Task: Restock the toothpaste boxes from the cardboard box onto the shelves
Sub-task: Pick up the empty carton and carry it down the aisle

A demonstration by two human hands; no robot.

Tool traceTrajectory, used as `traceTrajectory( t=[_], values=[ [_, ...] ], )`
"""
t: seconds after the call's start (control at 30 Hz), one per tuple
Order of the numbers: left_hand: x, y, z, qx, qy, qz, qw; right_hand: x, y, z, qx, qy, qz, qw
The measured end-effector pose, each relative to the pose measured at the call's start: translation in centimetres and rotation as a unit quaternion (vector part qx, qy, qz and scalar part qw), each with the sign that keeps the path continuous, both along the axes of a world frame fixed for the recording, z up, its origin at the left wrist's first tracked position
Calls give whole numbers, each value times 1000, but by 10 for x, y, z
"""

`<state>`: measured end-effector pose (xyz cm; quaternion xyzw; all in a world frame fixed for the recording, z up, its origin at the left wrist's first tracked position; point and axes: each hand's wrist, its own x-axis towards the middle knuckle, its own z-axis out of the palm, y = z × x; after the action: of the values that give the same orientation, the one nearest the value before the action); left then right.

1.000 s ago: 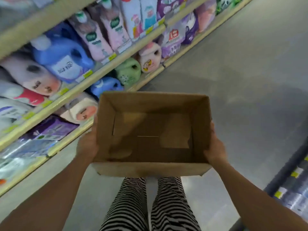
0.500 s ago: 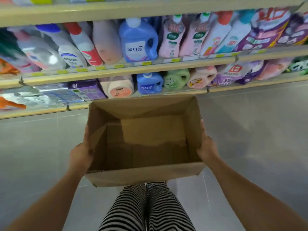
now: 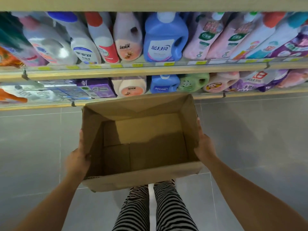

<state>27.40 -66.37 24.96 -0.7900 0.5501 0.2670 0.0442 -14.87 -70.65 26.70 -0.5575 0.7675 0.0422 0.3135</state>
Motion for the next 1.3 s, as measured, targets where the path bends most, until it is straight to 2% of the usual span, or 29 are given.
traceTrajectory(
  t=[0.17,0.37,0.5,0.67,0.83,1.3],
  values=[
    [-1,-15,-72,10,-6,24,1000,5,-26,-74,29,13,6,999],
    [-8,-40,-205,18,6,35,999,-3,-41,-215,41,1,-18,999],
    [-14,-50,-293,-8,15,26,1000,-4,-46,-292,11,18,-8,1000],
    [-20,-48,-367,-17,4,33,999,-4,-34,-374,-28,-14,-54,998],
    [-22,-42,-402,-48,-23,60,997,0,-20,-416,-68,-17,-86,994],
    [-25,-17,-396,-56,-24,33,998,-4,1,-412,-59,-30,-73,995]
  ],
)
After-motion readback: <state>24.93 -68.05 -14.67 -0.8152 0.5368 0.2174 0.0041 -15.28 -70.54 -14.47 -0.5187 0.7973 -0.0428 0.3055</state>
